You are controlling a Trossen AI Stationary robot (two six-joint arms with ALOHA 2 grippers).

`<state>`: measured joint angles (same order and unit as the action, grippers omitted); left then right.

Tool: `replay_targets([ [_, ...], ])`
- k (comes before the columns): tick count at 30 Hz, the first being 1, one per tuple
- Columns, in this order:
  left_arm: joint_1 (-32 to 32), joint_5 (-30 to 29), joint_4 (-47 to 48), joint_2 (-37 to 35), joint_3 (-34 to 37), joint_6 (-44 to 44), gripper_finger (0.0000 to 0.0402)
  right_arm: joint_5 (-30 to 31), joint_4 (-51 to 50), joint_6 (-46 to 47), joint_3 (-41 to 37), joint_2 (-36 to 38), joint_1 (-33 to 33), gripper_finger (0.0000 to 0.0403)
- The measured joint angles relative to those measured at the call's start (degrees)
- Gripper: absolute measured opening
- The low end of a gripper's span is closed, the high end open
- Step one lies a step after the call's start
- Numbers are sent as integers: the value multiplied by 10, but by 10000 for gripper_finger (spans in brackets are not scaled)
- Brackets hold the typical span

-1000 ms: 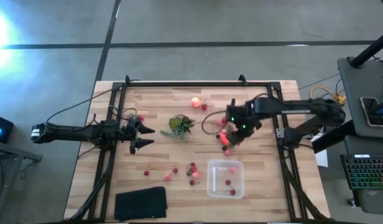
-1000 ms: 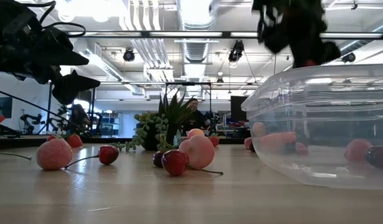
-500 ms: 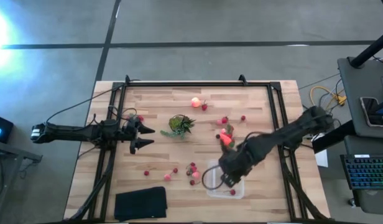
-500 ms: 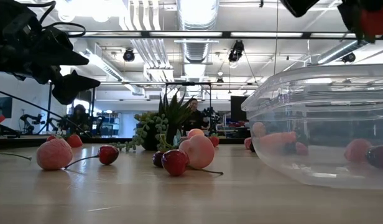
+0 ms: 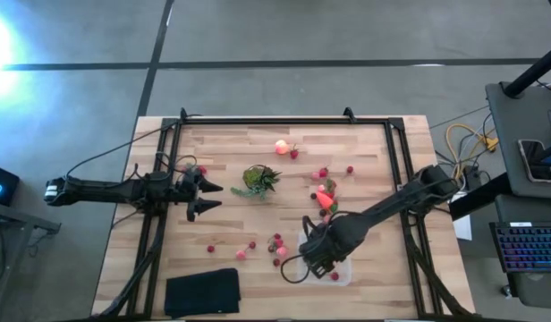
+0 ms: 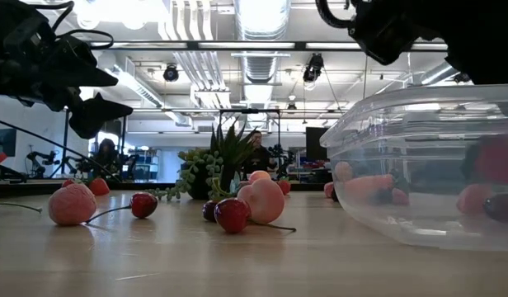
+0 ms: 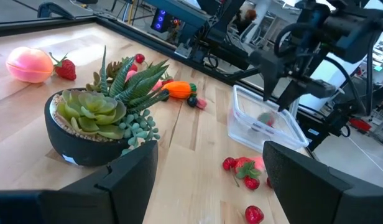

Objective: Pick and placing Produce into tupperware
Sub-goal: Put the cherry into the bin

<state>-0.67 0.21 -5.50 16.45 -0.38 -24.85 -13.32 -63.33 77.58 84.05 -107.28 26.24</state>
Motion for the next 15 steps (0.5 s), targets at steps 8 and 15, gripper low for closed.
replay_targets([
  [8,0,0,0,1,0,0,277,82,-120,0,35,65,-28,252],
  [15,0,0,0,0,0,0,277,145,-236,-35,21,164,-157,241],
])
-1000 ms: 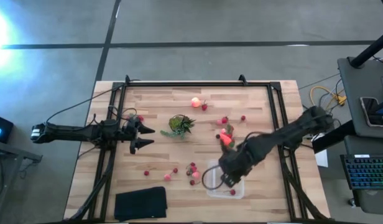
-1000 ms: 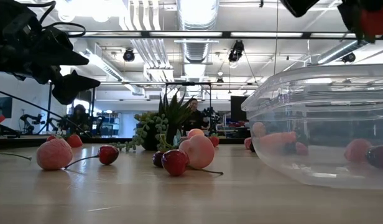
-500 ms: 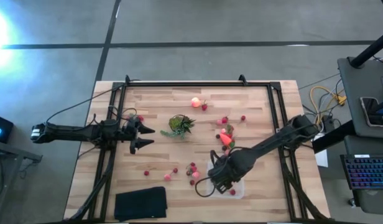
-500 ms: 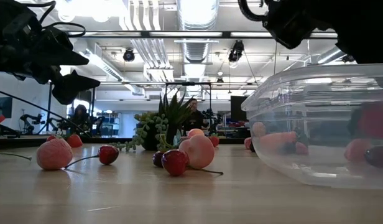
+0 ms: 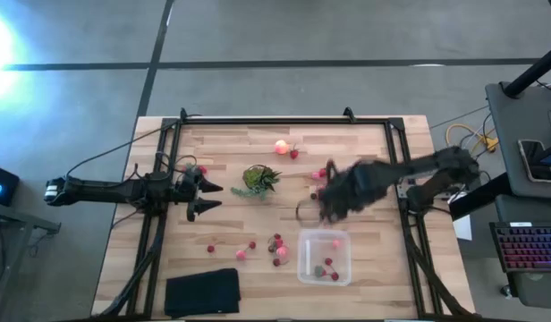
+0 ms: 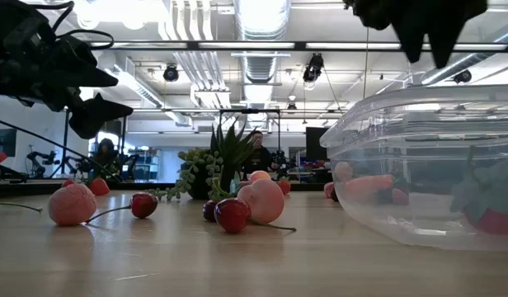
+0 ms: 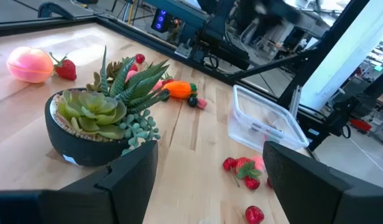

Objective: Pick and placing Produce into tupperware
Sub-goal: Put the cherry into the bin

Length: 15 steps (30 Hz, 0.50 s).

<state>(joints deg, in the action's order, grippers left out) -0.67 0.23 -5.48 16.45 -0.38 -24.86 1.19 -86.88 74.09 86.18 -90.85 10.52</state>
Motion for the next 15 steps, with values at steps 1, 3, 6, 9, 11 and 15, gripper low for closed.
replay_targets([
  [1,0,0,0,0,0,0,277,8,-3,-19,-8,10,-25,240],
  [3,0,0,0,0,0,0,277,21,5,-59,-30,27,-81,240],
  [6,0,0,0,0,0,0,277,29,28,-123,-71,40,-169,241],
  [9,0,0,0,0,0,0,277,11,72,-186,-122,38,-259,242],
  [11,0,0,0,1,0,0,277,-5,113,-215,-158,35,-312,242],
  [15,0,0,0,0,0,0,277,-43,190,-246,-224,26,-405,241],
])
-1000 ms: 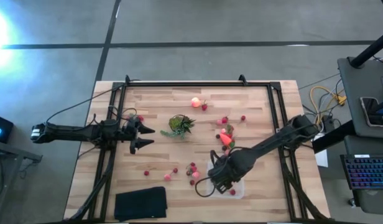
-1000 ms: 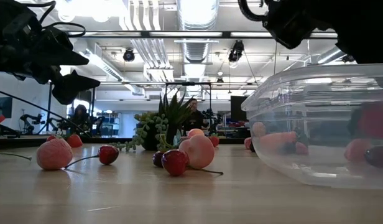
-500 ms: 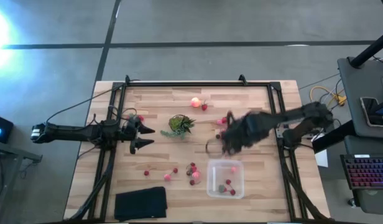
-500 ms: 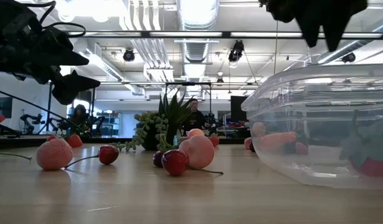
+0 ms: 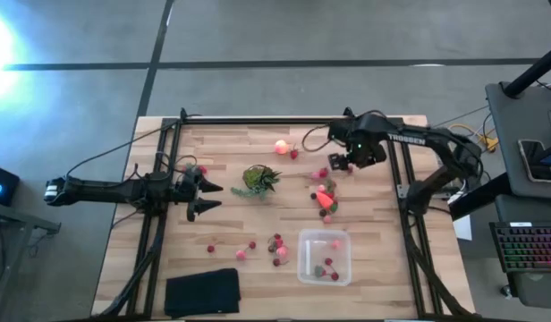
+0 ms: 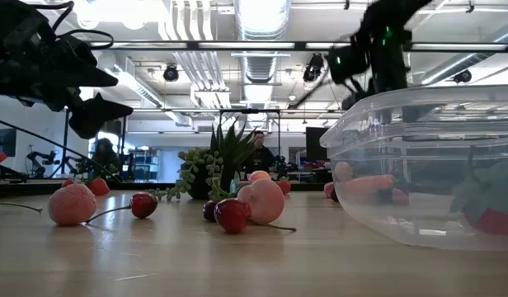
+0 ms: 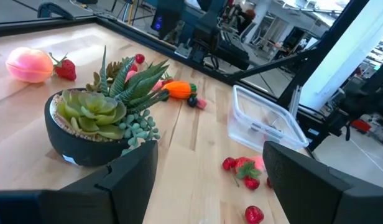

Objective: Pick and placing Produce into tupperware
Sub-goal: Put the cherry into the bin

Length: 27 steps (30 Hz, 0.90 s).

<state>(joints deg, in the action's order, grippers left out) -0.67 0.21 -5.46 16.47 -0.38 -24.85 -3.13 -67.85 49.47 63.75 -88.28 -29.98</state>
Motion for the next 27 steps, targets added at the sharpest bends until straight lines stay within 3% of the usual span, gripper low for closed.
replay_targets([
  [5,0,0,0,0,0,0,276,-29,90,4,-63,-4,-69,232],
  [10,0,0,0,0,0,0,277,-20,135,25,-87,-12,-94,223],
  [27,0,0,0,0,0,0,277,-17,146,30,-49,-112,-96,221],
])
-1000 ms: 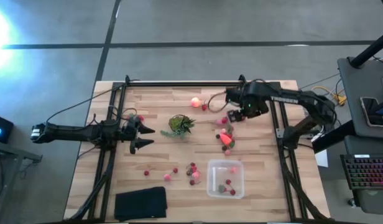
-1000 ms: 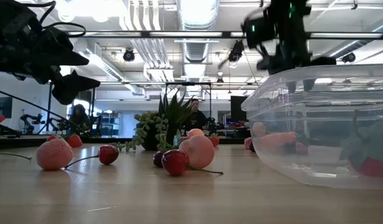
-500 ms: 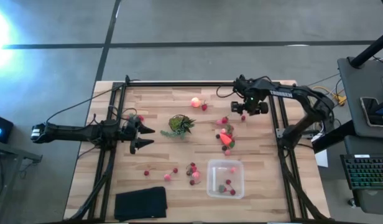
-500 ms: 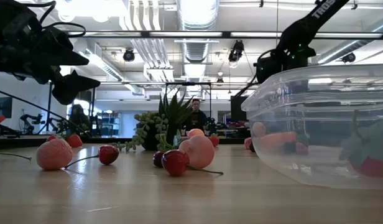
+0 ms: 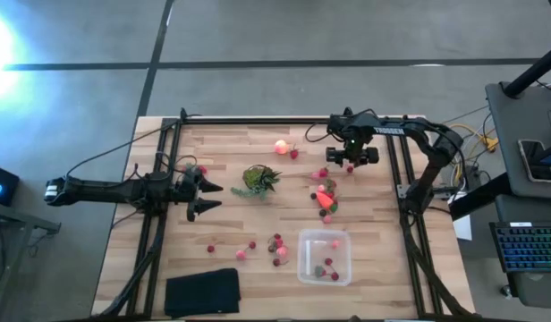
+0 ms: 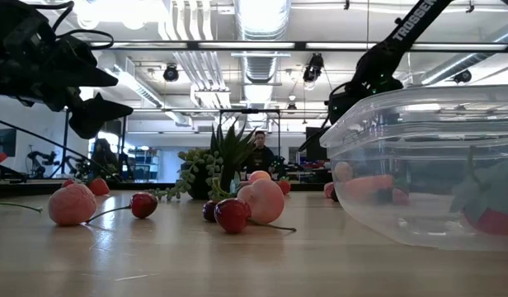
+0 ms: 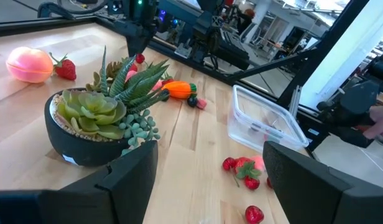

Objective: Pick and placing Produce into tupperware
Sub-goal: Put the cherry into the bin

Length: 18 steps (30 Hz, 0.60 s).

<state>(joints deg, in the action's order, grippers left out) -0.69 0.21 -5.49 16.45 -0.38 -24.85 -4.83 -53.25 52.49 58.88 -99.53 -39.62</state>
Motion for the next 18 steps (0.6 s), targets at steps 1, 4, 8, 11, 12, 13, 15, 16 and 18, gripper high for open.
replay_targets([
  [1,0,0,0,0,0,0,277,0,-2,-3,0,0,0,221],
  [4,0,0,0,0,0,0,277,1,-9,-5,-6,0,0,221],
  [8,0,0,0,0,0,0,277,1,-20,-5,-20,0,4,221],
  [11,0,0,0,0,0,0,277,3,-17,-5,-22,1,11,221],
  [12,0,0,0,0,0,0,277,4,-14,-5,-23,0,13,220],
  [13,0,0,0,0,0,0,276,4,-11,-5,-23,1,14,218],
  [15,0,0,0,0,0,0,277,8,-8,-7,-23,1,14,211],
  [16,0,0,0,0,0,0,277,9,-7,-7,-23,1,14,205],
  [18,0,0,0,0,0,0,277,10,-4,-7,-23,1,14,190],
])
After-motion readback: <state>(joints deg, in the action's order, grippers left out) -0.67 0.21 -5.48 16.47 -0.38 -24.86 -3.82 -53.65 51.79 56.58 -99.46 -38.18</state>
